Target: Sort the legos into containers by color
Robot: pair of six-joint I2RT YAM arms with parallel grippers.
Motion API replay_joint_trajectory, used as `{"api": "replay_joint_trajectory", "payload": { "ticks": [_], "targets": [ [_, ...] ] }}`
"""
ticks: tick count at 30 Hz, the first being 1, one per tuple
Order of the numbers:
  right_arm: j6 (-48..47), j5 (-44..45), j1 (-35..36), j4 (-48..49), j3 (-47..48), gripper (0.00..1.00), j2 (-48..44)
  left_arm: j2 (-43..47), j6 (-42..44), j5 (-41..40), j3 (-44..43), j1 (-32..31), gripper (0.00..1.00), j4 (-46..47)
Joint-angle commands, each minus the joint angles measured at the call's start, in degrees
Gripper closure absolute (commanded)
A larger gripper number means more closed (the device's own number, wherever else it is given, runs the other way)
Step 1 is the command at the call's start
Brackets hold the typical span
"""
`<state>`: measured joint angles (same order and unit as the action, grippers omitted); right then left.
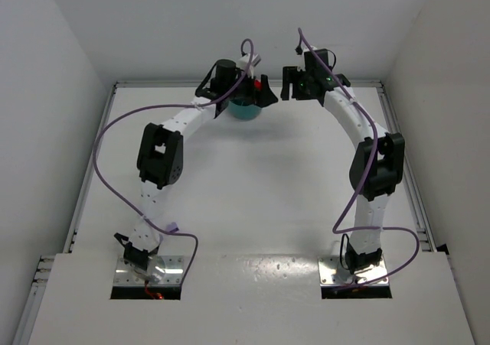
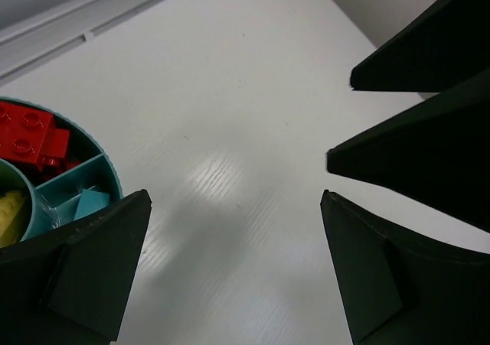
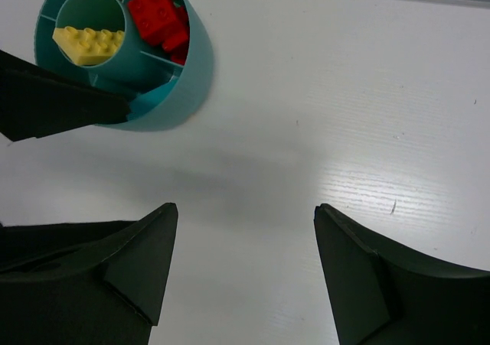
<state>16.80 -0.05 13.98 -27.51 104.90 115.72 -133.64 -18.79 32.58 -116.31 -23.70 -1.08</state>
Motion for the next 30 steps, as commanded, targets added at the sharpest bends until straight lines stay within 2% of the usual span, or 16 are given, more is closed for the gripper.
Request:
{"api": "replay_joint_trajectory", "payload": {
  "ticks": [1,7,15,19,20,23,26,27,29,30],
  "targets": [
    [0.34,-1.87,-0.27,1.67,2.23,0.27,-1.12,9.7,-0.99,0.03,3.71,0.14,0.01,10.11],
    [1.57,-5.56,-0.27,1.67,4.95,0.29,1.35,15.33,-2.4,-4.18,7.23,2.87,0.01,10.84],
    [4.29,-10.66,-0.27,2.19,7.25,0.32,7.23,19.91,2.43,-9.1,13.64,7.61,0.01,0.83],
    [5.43,-12.86,0.35,2.72,9.87,0.38,10.31,23.25,1.83,-12.01,19.61,10.51,0.01,-0.94],
    [5.44,-13.65,0.87,2.72,10.49,0.44,11.62,23.86,1.82,-12.01,20.76,11.04,0.01,-0.94],
    [6.66,-13.66,1.4,3.25,13.65,0.5,13.47,26.24,2.96,-14.03,24.46,12.19,0.01,-0.94],
    [6.67,-12.95,2.45,3.25,14.89,0.5,14.09,26.76,9.54,-13.51,23.94,13.5,0.01,-8.12],
    [6.67,-12.95,2.46,3.25,14.89,0.5,14.09,26.77,12.08,-12.11,23.33,13.51,0.01,-14.41],
    [5.97,-12.95,2.46,3.25,13.24,0.5,12.69,29.65,27.31,-6.77,24.63,15.79,0.01,-24.52],
    [5.97,-12.95,2.46,2.73,12.44,0.5,11.99,31.41,31.75,-5.26,26.12,17.62,0.01,-27.19]
  ]
}}
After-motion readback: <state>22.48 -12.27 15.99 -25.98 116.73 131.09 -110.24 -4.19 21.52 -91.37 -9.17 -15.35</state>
